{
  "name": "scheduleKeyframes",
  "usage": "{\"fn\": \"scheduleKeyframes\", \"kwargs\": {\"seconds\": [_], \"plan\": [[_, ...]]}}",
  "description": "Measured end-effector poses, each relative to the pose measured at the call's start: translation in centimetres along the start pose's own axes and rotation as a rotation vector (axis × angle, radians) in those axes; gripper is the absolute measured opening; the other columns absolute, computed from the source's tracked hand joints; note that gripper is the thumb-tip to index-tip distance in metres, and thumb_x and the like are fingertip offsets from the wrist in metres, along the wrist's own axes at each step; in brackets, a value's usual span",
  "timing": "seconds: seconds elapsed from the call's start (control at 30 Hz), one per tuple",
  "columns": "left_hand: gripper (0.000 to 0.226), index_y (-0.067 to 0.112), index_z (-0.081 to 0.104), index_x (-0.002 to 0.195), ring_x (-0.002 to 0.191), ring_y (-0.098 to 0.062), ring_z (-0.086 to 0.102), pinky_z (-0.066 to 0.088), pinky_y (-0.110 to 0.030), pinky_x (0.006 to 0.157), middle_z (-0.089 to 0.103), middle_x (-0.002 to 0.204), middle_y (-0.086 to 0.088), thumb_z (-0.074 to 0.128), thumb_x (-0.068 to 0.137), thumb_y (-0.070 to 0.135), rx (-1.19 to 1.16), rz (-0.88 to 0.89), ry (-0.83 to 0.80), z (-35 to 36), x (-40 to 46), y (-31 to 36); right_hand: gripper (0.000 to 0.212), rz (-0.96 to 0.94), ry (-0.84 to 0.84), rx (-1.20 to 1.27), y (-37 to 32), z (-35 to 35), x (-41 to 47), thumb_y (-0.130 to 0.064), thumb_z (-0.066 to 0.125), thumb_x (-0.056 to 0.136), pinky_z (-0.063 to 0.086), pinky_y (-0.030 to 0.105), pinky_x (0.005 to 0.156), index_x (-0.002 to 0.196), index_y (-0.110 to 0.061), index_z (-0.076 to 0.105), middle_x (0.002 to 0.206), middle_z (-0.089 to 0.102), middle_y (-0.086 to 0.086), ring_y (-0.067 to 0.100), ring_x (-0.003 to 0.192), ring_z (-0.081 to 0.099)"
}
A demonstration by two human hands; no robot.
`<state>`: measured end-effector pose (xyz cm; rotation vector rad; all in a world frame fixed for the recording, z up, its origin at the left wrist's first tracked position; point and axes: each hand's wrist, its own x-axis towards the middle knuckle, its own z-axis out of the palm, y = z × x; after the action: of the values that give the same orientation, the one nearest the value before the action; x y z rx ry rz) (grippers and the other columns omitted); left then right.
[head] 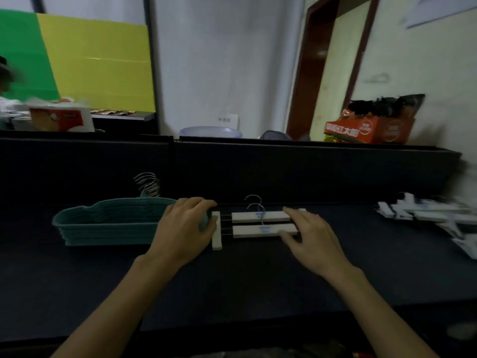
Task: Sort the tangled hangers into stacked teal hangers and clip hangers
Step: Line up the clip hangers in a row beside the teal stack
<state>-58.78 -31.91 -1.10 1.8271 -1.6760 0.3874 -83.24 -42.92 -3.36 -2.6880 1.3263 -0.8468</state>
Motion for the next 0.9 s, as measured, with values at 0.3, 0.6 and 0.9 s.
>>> {"fn": "scheduleKeyframes", "kwargs": {"seconds": [0.3,0.6,0.9], "plan": [[0.035,0.024,0.059,0.122,0.114,-0.022,0.053,0.04,-0.037,0.092,0.061,0.122,0.004,0.059,0.088,0.035,-0.175,0.268,-0.129,5.8,1.0,10.8,0.063,0.31,0.138,-0.18,7.0,-9.5,-10.4,-0.055,0.049,0.089,0.037,0.033,0.103,0.143,-0.027,0.035,0.139,0.046,-0.003,0.017,0.128,0.039],[0.05,0.033,0.038,0.138,0.128,-0.018,0.039,0.031,-0.036,0.104,0.042,0.141,0.009,0.04,0.092,0.053,-0.133,0.369,-0.372,12.2,1.9,22.6,0.064,0.53,0.159,-0.21,16.8,-15.7,-19.3,-0.055,0.05,0.088,0.038,0.03,0.098,0.143,-0.028,0.034,0.14,0.044,-0.004,0.018,0.126,0.041],[0.048,0.033,0.04,0.137,0.127,-0.018,0.038,0.031,-0.035,0.103,0.042,0.141,0.008,0.041,0.093,0.052,-0.214,0.39,-0.424,17.4,2.0,37.9,0.058,0.565,0.216,-0.213,29.1,-22.1,-25.8,-0.047,0.057,0.087,0.04,0.031,0.096,0.139,-0.023,0.044,0.134,0.052,0.001,0.021,0.119,0.05]]}}
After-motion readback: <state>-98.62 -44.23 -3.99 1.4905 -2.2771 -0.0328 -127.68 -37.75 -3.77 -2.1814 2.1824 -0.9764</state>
